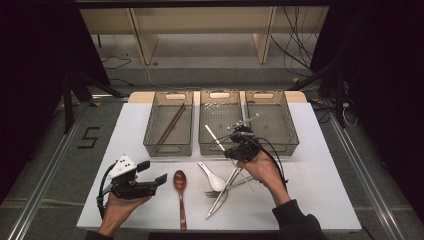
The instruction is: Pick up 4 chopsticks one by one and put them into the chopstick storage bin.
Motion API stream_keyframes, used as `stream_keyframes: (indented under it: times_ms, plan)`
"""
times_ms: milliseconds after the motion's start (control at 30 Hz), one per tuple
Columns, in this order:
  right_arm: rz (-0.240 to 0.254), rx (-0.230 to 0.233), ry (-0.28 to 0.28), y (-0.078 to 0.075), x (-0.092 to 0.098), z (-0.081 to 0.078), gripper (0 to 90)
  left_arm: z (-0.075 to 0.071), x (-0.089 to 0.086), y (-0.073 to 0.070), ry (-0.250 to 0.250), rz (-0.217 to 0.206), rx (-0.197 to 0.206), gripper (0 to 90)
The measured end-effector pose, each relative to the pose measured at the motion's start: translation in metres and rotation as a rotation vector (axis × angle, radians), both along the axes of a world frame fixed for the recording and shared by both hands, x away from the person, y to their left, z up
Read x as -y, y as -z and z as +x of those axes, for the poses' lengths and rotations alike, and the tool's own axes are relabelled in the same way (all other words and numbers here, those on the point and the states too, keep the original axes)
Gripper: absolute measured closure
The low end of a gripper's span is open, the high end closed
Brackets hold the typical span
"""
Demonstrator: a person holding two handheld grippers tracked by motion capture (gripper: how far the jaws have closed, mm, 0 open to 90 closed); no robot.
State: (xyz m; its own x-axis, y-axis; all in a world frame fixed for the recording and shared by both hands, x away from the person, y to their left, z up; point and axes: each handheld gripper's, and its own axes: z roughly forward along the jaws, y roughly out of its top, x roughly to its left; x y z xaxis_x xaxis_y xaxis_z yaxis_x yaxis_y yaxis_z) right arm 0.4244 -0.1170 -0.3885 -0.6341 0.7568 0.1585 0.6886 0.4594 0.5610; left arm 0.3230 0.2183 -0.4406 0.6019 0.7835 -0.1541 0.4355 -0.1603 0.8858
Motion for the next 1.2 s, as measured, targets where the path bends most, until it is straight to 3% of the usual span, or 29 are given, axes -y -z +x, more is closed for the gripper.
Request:
stream_keyframes:
  times_ms: [300,467,867,1200]
  plan:
    - [0.025,0.010,-0.017,-0.013,-0.032,0.022,84.9,-0.004,-0.005,0.002,-0.018,-0.017,0.011,18.2]
    - [0.047,0.002,-0.019,-0.017,-0.048,0.034,85.0,-0.005,-0.005,0.002,-0.015,-0.004,0.016,18.1]
    - [0.104,0.012,0.019,-0.031,-0.078,0.062,84.9,-0.006,-0.005,0.002,-0.010,-0.002,0.027,18.2]
    - [0.145,0.029,0.060,-0.034,-0.092,0.077,84.9,-0.006,-0.004,0.002,-0.008,-0.003,0.031,18.1]
